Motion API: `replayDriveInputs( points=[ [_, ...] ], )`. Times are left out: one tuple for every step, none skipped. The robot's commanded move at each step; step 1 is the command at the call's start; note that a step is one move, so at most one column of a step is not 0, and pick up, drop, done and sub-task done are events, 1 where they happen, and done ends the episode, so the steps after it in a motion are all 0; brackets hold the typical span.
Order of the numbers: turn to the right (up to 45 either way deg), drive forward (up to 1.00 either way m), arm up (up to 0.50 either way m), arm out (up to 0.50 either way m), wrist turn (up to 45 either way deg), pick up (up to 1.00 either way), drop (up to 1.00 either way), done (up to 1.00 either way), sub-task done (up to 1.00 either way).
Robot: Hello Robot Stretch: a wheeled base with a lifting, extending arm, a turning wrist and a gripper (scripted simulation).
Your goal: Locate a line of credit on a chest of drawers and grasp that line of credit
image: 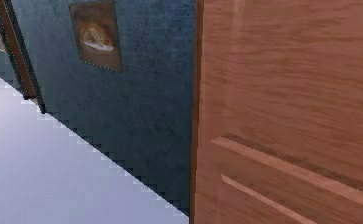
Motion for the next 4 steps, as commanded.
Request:
replayDriveInputs(
  points=[
    [0.0, 0.15, 0.0, 0.0, 0.0, 0.0, 0.0, 0.0, 0.0],
    [-42.0, 0.0, 0.0, 0.0, 0.0, 0.0, 0.0, 0.0, 0.0],
    [-3.0, 0.0, 0.0, 0.0, 0.0, 0.0, 0.0, 0.0, 0.0],
    [0.0, 1.0, 0.0, 0.0, 0.0, 0.0, 0.0, 0.0, 0.0]
  ],
)
